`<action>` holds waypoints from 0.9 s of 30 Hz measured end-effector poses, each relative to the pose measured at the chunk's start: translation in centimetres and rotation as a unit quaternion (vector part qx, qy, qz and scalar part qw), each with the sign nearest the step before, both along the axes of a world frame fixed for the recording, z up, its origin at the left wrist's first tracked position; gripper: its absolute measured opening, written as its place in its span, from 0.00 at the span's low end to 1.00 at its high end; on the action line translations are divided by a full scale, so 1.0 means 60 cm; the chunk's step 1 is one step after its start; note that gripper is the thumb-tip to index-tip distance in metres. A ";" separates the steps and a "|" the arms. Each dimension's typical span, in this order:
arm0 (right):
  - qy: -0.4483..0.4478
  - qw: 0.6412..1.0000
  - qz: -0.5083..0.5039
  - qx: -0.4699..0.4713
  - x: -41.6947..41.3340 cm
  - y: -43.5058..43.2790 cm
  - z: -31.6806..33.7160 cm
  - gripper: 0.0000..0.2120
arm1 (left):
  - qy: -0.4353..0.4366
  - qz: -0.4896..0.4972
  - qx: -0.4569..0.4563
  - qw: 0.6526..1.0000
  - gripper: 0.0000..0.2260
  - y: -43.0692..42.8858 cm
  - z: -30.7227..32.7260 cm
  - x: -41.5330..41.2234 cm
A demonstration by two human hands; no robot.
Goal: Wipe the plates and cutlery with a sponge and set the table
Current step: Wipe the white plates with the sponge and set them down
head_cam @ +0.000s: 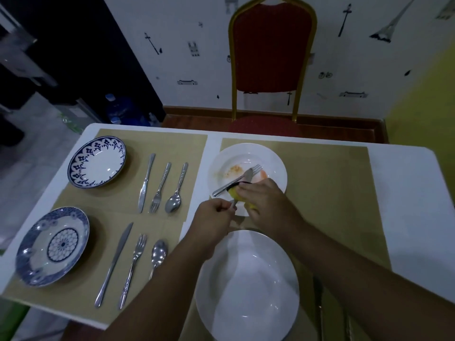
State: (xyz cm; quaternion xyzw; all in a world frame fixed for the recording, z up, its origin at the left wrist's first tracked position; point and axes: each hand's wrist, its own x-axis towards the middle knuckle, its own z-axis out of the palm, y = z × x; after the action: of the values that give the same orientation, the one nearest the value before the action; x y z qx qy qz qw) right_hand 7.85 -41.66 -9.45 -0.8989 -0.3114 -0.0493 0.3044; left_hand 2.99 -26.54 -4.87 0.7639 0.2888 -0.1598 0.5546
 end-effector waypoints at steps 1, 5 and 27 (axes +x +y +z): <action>-0.007 1.000 0.006 -0.010 0.010 -0.004 -0.005 0.25 | -0.009 0.008 0.002 1.000 0.08 -0.003 0.001 -0.003; 0.010 0.994 -0.024 -0.105 0.075 -0.025 -0.022 0.23 | 0.003 0.042 -0.011 0.999 0.08 -0.008 -0.004 -0.023; 0.157 0.967 -0.199 0.027 -0.002 -0.135 -0.029 0.24 | 0.079 0.013 -0.028 0.996 0.08 -0.074 -0.006 -0.081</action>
State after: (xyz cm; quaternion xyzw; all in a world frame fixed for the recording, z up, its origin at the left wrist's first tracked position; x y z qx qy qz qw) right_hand 7.74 -49.78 -11.18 -0.9308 -0.0729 0.0245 0.3573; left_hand -1.85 -30.96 -5.25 0.7290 0.3370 -0.2208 0.5533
